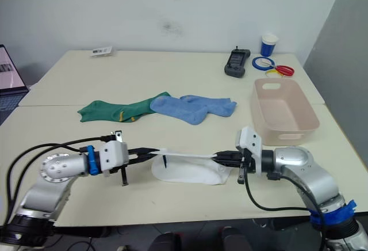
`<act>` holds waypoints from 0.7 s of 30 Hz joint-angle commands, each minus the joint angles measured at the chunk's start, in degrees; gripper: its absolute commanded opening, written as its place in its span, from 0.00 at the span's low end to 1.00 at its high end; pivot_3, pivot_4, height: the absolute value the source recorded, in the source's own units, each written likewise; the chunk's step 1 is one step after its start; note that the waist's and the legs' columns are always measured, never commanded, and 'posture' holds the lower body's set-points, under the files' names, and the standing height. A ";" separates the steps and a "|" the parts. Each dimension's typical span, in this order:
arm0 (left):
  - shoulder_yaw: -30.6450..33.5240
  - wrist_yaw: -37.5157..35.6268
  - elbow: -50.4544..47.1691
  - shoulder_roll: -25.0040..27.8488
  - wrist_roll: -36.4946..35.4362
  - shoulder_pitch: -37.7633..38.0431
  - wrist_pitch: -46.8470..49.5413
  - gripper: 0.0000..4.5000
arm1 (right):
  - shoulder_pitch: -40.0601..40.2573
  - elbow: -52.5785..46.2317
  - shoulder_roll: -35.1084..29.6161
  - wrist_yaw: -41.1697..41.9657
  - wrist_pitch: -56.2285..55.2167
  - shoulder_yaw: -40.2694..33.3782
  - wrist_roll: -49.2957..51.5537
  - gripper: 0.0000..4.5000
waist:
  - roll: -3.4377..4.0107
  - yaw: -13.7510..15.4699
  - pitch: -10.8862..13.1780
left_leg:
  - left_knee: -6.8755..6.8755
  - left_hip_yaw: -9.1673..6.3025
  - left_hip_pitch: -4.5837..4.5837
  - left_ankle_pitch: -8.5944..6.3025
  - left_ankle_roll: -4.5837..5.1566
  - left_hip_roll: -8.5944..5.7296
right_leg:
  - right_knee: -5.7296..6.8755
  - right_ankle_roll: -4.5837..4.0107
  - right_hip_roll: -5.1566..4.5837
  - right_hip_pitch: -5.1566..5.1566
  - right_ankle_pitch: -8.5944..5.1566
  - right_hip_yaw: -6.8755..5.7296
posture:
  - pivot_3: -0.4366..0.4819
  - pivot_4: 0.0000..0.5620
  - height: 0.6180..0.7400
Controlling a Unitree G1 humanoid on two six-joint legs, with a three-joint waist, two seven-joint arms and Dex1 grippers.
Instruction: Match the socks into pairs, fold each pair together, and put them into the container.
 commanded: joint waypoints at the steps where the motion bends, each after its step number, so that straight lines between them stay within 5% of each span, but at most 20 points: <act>1: 3.30 -4.27 -7.00 5.88 -8.66 1.87 12.23 0.01 | -0.58 -6.34 -1.28 0.10 8.98 -3.15 10.93 0.00 | 0.00 0.10 0.01 | 0.00 -0.04 -0.01 0.00 0.00 0.00 | 0.02 -0.01 0.00 0.00 -0.01 -0.04 | 0.48 0.27 1.00; 7: 0.29 -6.90 -8.07 11.92 -12.63 -0.17 27.89 0.01 | -0.68 -5.26 -1.73 -2.19 15.93 -1.73 15.48 0.00 | 0.01 0.15 0.01 | 0.03 -0.09 0.06 0.00 0.00 -0.04 | 0.03 0.00 -0.05 0.06 0.00 -0.06 | 0.48 0.27 1.00; 12: -7.43 -5.22 -1.70 7.61 -4.57 -5.84 27.77 0.01 | -1.48 3.94 -0.35 -2.84 11.99 0.82 8.49 0.00 | -0.01 0.26 0.00 | 0.04 -0.05 -0.02 0.00 0.01 -0.12 | -0.02 0.00 0.07 0.02 0.00 -0.03 | 0.48 0.27 1.00; 21: -11.36 -4.66 4.33 1.32 -1.94 -16.67 34.25 0.01 | -6.23 14.33 0.98 -0.54 9.30 3.35 2.22 0.00 | -0.02 0.17 0.00 | 0.08 -0.10 -0.10 0.00 0.01 -0.04 | 0.03 0.00 0.39 -0.05 0.00 -0.01 | 0.48 0.27 1.00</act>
